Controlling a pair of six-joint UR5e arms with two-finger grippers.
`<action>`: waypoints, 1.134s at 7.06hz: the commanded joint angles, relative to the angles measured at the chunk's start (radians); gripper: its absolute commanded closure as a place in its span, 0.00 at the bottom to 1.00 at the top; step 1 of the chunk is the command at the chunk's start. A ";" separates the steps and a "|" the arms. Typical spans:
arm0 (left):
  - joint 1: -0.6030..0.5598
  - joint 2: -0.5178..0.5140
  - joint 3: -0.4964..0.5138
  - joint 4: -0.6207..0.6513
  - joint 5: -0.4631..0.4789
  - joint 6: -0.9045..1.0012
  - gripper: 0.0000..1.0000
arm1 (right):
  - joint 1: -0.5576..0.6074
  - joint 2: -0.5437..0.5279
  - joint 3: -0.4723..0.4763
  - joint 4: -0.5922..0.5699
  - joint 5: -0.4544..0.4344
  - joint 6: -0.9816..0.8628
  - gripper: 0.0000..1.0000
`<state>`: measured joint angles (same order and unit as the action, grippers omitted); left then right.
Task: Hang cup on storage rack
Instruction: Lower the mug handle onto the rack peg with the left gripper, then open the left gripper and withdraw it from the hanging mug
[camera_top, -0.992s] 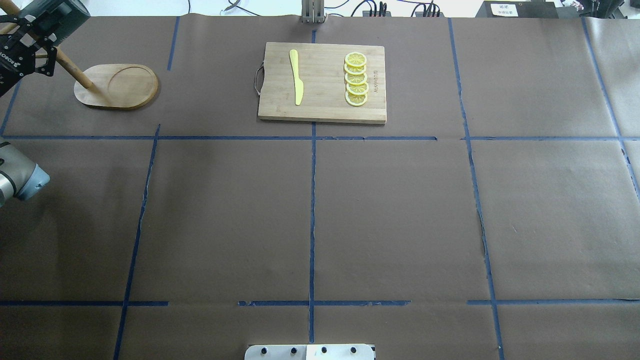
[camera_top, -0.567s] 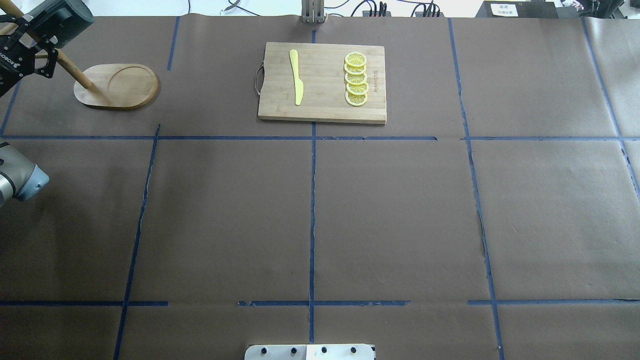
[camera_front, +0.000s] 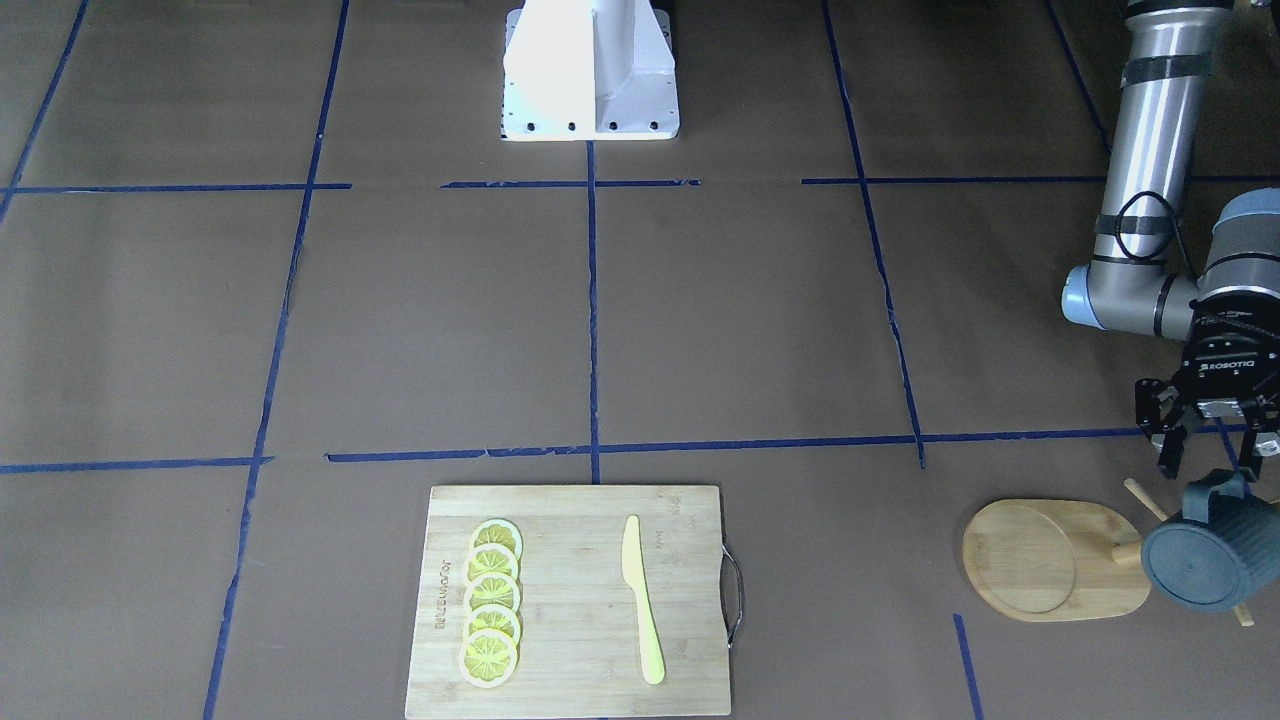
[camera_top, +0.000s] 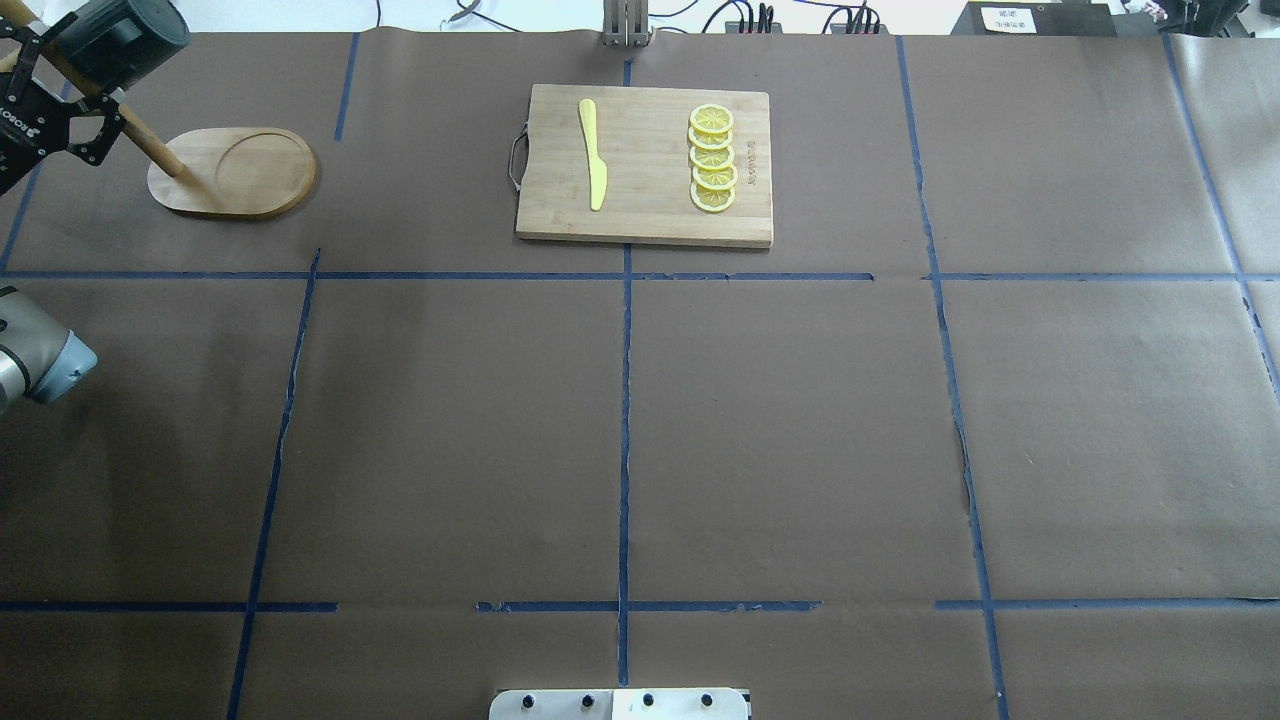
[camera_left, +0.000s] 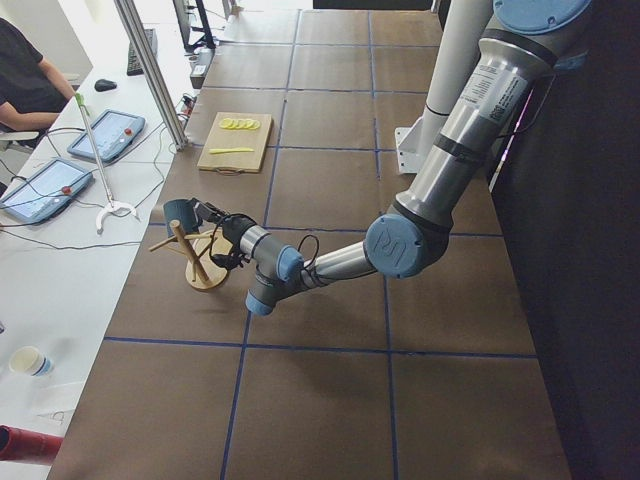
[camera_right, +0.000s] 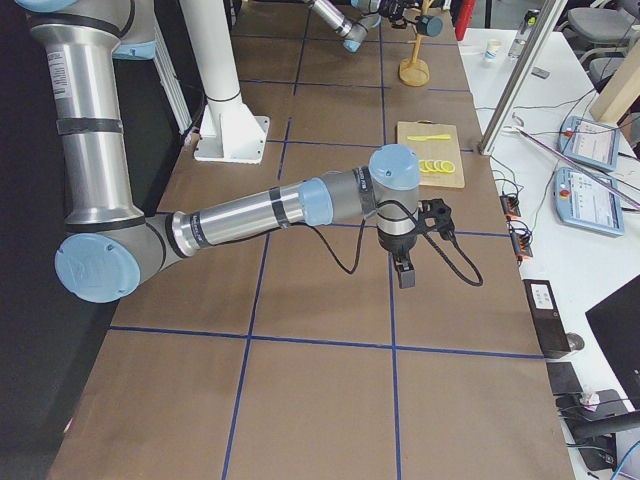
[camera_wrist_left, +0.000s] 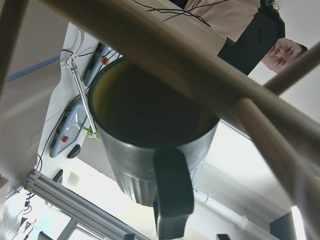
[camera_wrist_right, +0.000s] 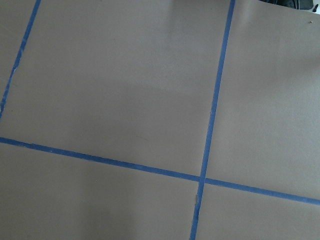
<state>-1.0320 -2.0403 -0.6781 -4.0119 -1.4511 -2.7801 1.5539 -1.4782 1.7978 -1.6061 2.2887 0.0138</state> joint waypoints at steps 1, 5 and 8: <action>-0.014 0.008 -0.009 0.001 -0.003 0.001 0.00 | 0.000 0.001 0.000 0.000 0.000 0.000 0.00; -0.043 0.153 -0.225 0.004 -0.058 -0.006 0.00 | 0.003 -0.004 0.000 0.000 0.002 0.000 0.00; -0.100 0.305 -0.470 0.115 -0.170 -0.006 0.00 | 0.005 -0.014 0.002 0.000 0.002 0.002 0.00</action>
<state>-1.0921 -1.7912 -1.0388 -3.9678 -1.5544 -2.7856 1.5580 -1.4887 1.7989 -1.6061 2.2902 0.0141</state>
